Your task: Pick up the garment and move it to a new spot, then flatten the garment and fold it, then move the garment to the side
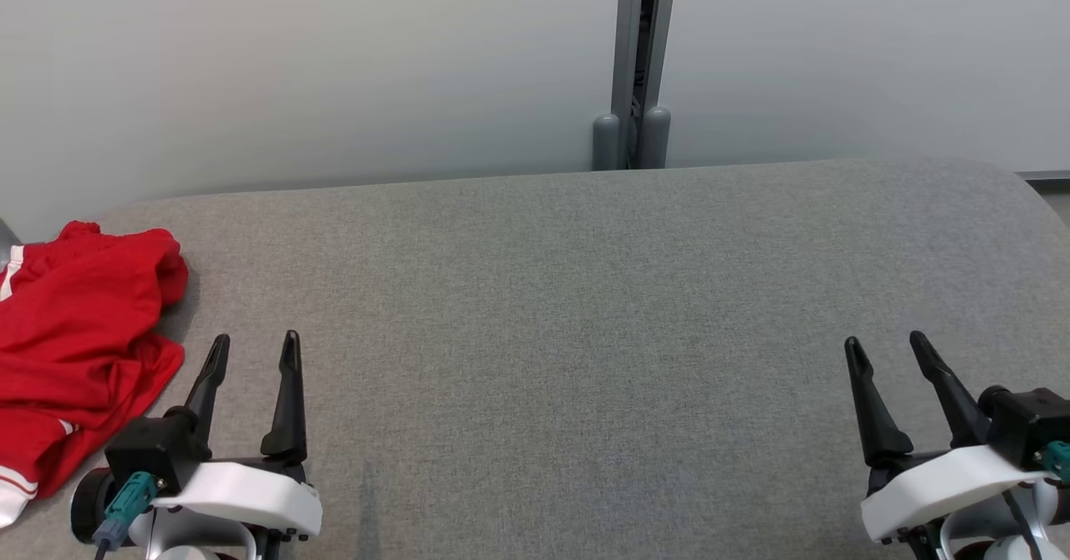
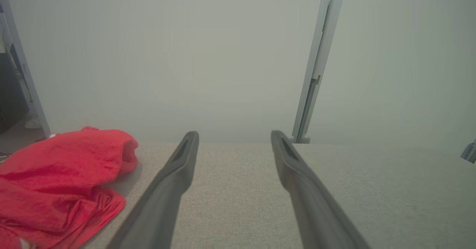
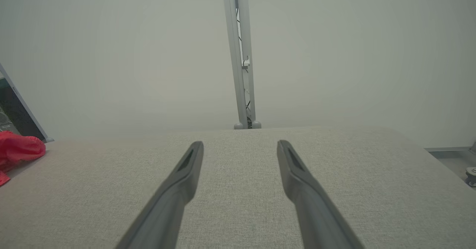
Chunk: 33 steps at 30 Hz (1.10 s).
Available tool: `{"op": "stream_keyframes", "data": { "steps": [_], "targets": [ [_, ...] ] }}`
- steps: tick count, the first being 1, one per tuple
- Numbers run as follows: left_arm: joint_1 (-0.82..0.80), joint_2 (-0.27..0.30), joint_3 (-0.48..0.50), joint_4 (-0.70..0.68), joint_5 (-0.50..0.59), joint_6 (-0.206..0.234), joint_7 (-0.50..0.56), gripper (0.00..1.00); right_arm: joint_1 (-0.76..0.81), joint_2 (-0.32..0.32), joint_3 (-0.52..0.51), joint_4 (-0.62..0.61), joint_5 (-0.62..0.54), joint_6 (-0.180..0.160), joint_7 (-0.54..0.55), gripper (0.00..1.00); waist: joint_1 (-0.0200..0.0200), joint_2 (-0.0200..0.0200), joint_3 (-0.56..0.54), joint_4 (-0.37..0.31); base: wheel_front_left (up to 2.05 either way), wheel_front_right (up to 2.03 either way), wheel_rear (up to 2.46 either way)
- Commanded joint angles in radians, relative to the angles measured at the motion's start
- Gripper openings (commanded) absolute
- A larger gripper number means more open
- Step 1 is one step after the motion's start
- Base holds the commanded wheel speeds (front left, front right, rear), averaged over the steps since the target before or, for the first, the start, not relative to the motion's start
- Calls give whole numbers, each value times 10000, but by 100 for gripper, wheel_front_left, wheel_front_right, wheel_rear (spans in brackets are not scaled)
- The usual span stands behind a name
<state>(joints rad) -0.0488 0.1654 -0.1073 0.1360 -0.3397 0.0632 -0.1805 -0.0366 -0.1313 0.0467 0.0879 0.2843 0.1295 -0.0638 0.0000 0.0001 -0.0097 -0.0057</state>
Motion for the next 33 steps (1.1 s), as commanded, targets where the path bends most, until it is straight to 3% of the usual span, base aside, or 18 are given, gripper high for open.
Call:
{"op": "stream_keyframes", "data": {
  "steps": [1,13,33],
  "targets": [
    [-226,4,74,67,190,91,-31,100,-195,-32,83,67,-108,18,-120,100,0,-1,-5,-4,0,0,0],
    [-313,-37,315,650,488,259,52,100,-236,-140,78,364,-321,19,-268,100,0,-1,-53,-22,0,0,0],
    [-660,101,196,1392,1198,68,-22,100,-250,-89,251,580,-641,20,-408,100,0,-1,-86,-60,0,0,0]
  ]
}}
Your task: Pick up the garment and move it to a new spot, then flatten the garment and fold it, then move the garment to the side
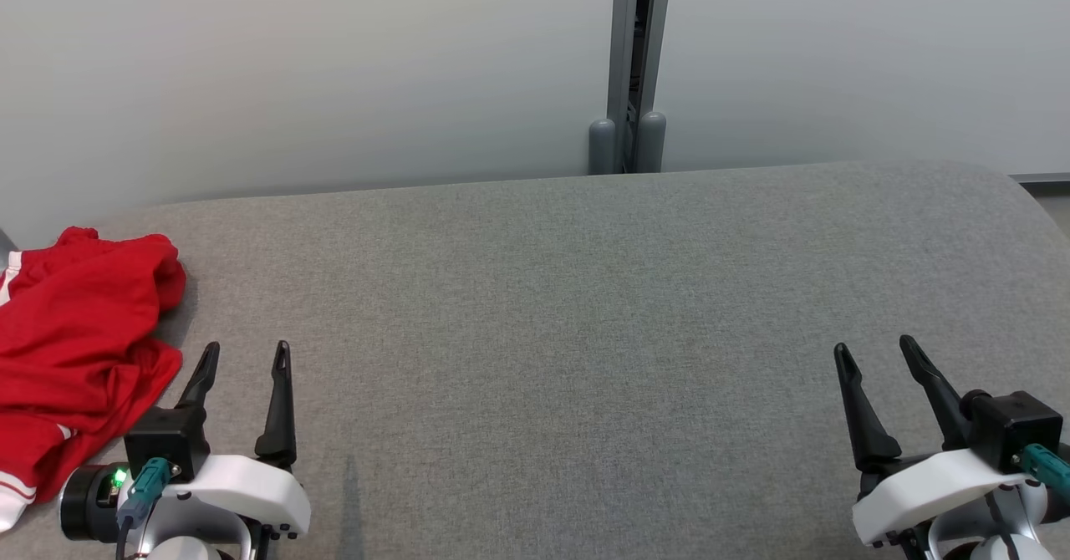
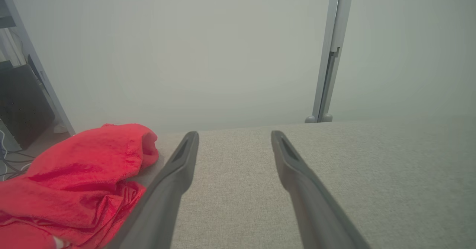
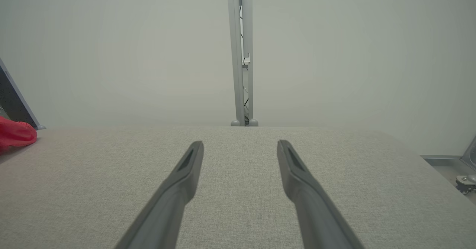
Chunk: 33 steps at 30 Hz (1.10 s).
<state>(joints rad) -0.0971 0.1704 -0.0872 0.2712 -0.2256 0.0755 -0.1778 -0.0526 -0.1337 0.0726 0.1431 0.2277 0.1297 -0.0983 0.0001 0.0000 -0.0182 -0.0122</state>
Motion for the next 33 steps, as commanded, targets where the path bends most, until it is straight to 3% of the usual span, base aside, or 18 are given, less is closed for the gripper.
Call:
{"op": "stream_keyframes", "data": {
  "steps": [1,33],
  "targets": [
    [-178,34,-23,46,11,-64,-51,100,-79,-59,-28,24,-24,18,-50,100,-1,0,-3,10,0,0,0],
    [-199,132,-264,360,-392,-16,31,100,126,82,-285,-27,292,18,58,100,-1,0,0,34,0,0,0]
  ]
}}
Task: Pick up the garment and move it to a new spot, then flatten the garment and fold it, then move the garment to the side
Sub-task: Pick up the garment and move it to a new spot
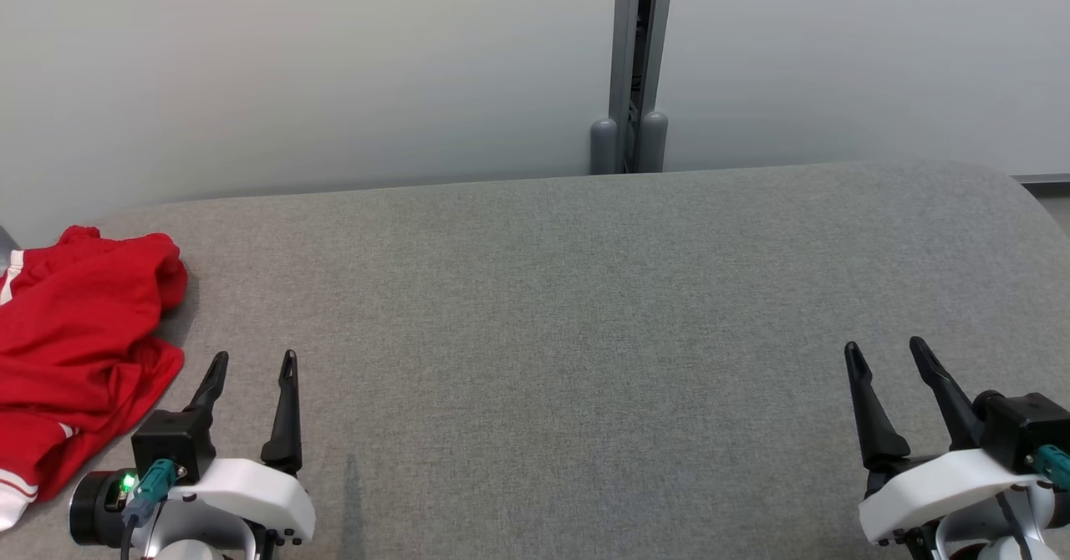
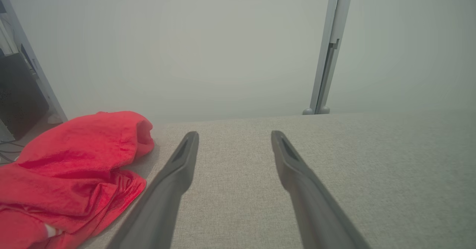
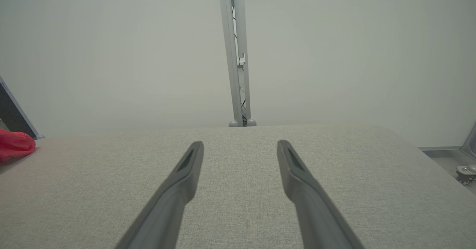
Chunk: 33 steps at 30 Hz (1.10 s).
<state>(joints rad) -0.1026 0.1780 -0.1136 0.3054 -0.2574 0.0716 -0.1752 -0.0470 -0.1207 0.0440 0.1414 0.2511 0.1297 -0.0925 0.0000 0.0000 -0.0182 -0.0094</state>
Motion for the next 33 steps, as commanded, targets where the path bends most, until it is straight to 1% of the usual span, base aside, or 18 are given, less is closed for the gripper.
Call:
{"op": "stream_keyframes", "data": {
  "steps": [1,4,8,12,20,24,29,33],
  "targets": [
    [-150,46,-17,13,-76,41,19,100,71,-53,-10,-8,57,18,-3,100,0,0,0,21,0,0,0],
    [-189,33,-55,-10,-84,79,32,100,94,-52,-50,-25,61,18,-11,100,0,0,-2,165,0,0,0],
    [-370,53,-141,-6,-47,38,17,100,105,-55,-26,-152,21,18,-1,100,0,0,7,671,0,0,0],
    [-390,64,-147,16,-100,47,-13,100,87,-28,64,-238,20,18,7,100,0,0,12,1429,0,0,0],
    [-330,123,-131,30,-139,149,-110,100,54,3,112,-378,-14,18,20,100,0,0,32,3232,0,0,0],
    [-338,118,-61,113,-325,109,-202,100,1,39,164,-387,-13,18,1,100,0,0,47,3983,0,0,0],
    [-277,105,-22,60,-400,190,-240,100,-74,65,302,-360,-28,18,-28,100,0,0,60,4566,0,0,0],
    [-278,154,2,84,-471,116,-287,100,-152,83,356,-345,-30,18,-49,100,0,0,68,4731,0,0,0]
  ]
}}
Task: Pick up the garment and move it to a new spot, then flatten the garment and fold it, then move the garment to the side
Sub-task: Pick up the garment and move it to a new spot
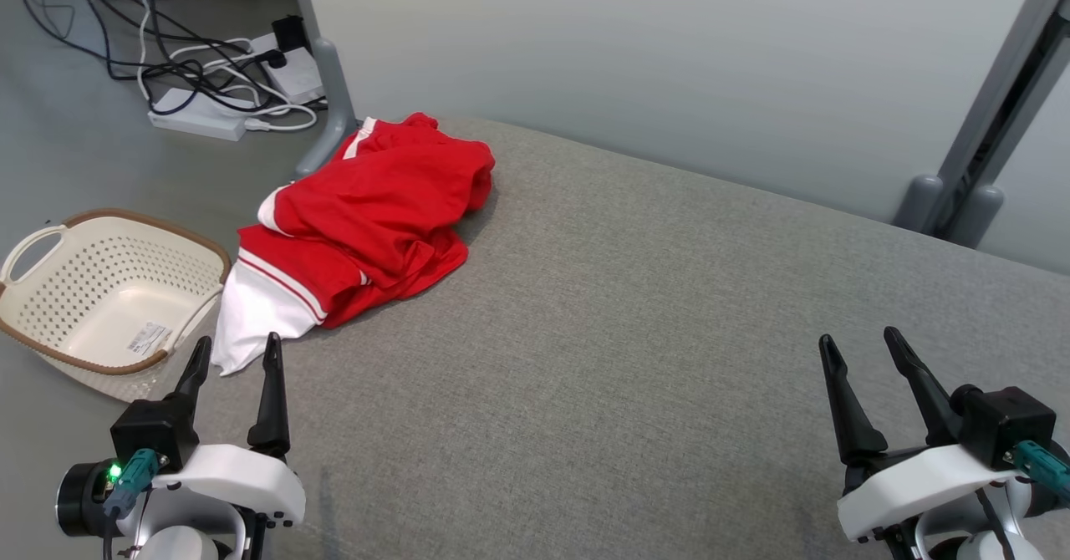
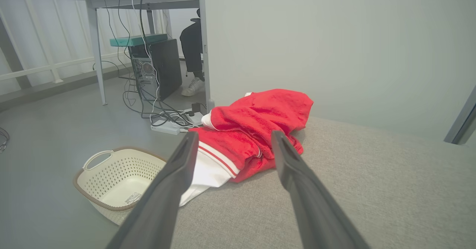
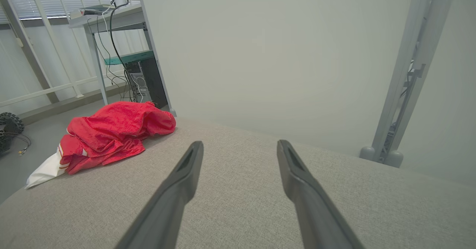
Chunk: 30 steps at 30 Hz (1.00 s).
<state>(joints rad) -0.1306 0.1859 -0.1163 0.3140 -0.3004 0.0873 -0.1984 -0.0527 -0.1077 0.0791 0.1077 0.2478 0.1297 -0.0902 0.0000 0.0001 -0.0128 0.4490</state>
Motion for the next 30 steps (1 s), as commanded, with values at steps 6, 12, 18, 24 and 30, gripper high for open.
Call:
{"op": "stream_keyframes", "data": {
  "steps": [6,12,18,24,30],
  "targets": [
    [-22,58,-4,1,-75,38,-87,100,-119,-84,63,43,38,18,-99,100,0,-1,29,255,0,0,0],
    [-102,59,-23,31,-165,89,-109,100,-134,-122,63,74,86,18,-107,100,0,-1,48,239,0,0,0],
    [-205,45,-68,47,-205,120,-97,100,-149,-147,31,68,80,18,-101,100,0,-1,52,226,0,0,0],
    [-398,52,-34,-54,-316,144,-28,100,-151,-154,16,53,56,18,-90,100,0,-1,72,230,0,0,0],
    [-1338,158,-11,-651,-360,166,270,100,-285,-176,108,-171,-18,18,17,100,0,-1,352,10,0,0,0]
  ]
}}
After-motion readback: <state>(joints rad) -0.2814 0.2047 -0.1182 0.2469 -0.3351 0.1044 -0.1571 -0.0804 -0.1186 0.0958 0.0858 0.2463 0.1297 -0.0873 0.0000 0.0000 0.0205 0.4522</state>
